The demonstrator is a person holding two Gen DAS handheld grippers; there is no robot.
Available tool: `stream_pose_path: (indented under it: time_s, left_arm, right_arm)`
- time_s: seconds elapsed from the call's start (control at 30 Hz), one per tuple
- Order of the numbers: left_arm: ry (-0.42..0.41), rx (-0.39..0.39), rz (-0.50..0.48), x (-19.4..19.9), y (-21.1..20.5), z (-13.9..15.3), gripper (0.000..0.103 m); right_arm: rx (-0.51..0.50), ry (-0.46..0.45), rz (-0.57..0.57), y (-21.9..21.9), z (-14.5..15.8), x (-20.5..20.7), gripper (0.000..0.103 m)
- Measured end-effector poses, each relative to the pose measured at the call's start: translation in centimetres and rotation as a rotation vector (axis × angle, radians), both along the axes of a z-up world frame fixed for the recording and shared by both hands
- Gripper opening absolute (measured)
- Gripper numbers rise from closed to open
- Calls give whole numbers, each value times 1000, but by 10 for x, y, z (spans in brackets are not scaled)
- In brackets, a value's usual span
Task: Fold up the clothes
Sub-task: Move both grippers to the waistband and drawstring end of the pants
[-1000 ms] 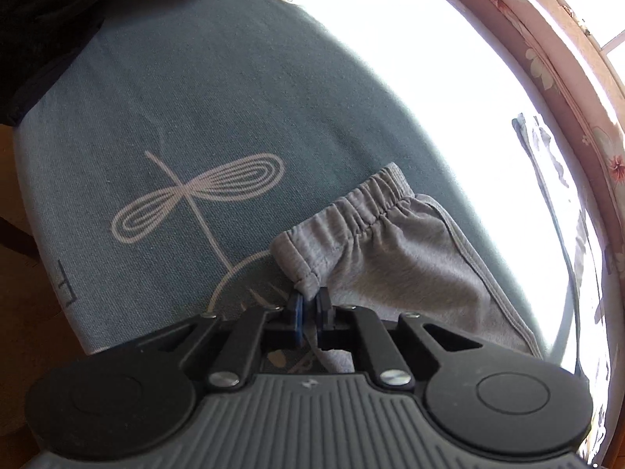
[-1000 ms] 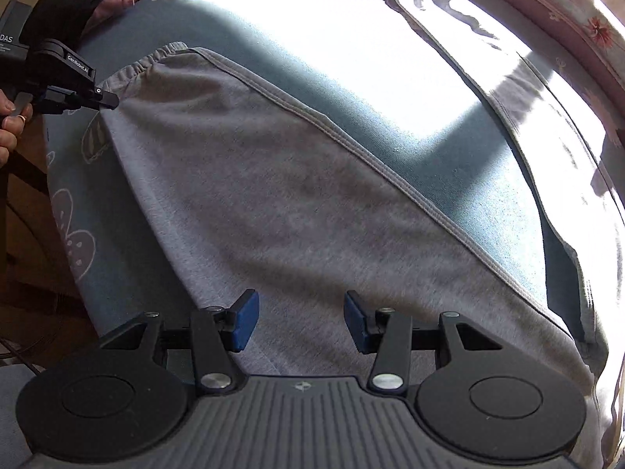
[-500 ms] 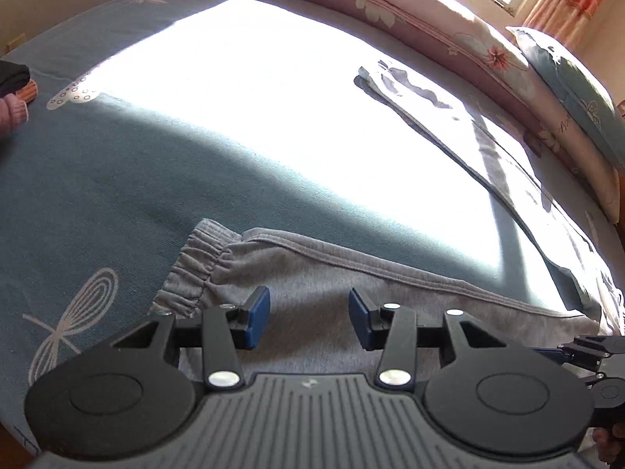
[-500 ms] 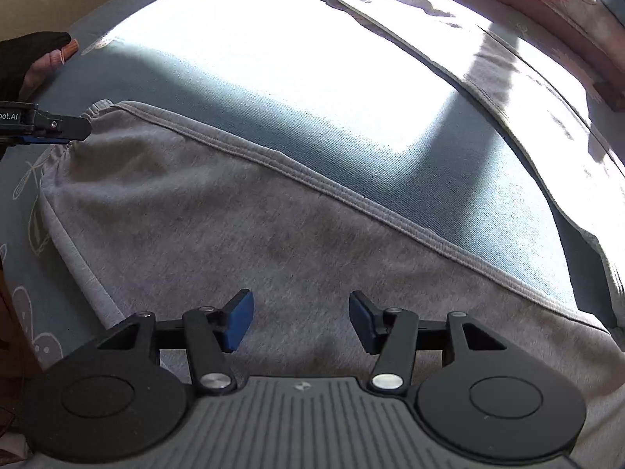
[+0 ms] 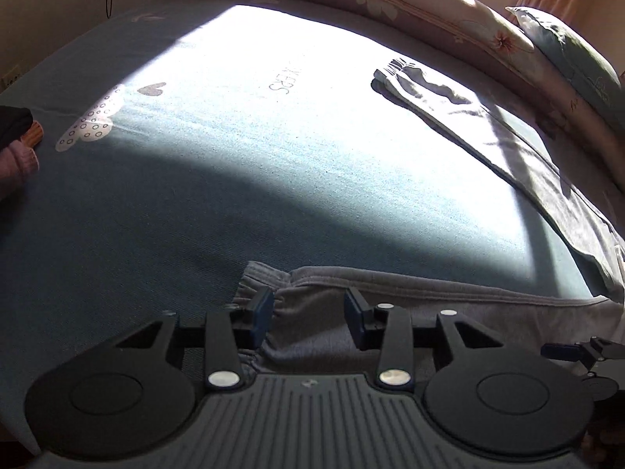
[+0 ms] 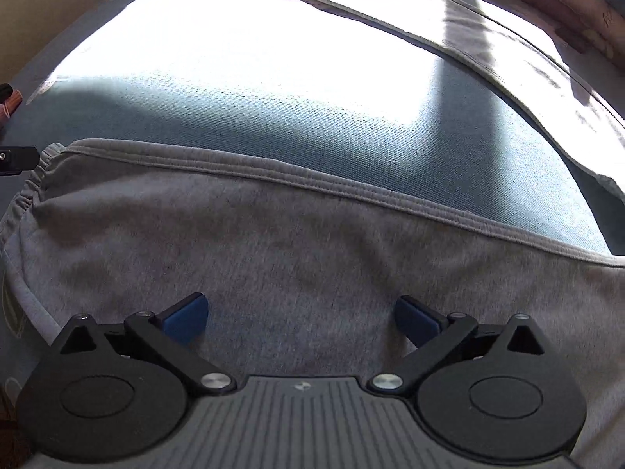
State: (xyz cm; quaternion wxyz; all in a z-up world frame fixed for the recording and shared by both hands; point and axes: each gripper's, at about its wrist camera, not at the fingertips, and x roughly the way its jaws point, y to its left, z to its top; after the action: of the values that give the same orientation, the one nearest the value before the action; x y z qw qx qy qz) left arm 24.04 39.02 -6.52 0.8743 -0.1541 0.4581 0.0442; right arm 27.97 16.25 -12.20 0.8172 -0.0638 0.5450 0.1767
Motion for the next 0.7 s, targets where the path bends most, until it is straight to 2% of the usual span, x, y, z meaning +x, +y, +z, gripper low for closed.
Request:
stream_pose_path:
  time_s: [0.07,0.13,0.2,0.33,0.5,0.6,0.7]
  left_arm:
    - [-29,-39,-61,14,-11,14,44]
    - [-40,-128,-128,34,-34,22,53]
    - [-50,-213,-190,54,-60,28,55]
    - [-32,-346,-309,96,-139,20,60]
    - [29,-490,-456,133,-270,-12,61]
    - [52,-522,-540,150,-336,-34,67]
    - [61,-427,-591,166,-394,-60,66]
  right_arm:
    - [53,8,-8,-9,8,-2,102]
    - [67,-11,-23,-26,18,-6,102]
    - [63,-33,-33,-44,26,-11,102]
    - [32,-90,-40,-104,41,-22,102]
    - [-39,-156,-84,-190,51,-28,102]
    - [-47,-168,-157,-244,51,-23,102]
    - [-22,-175,-232,-286,50,-18,102]
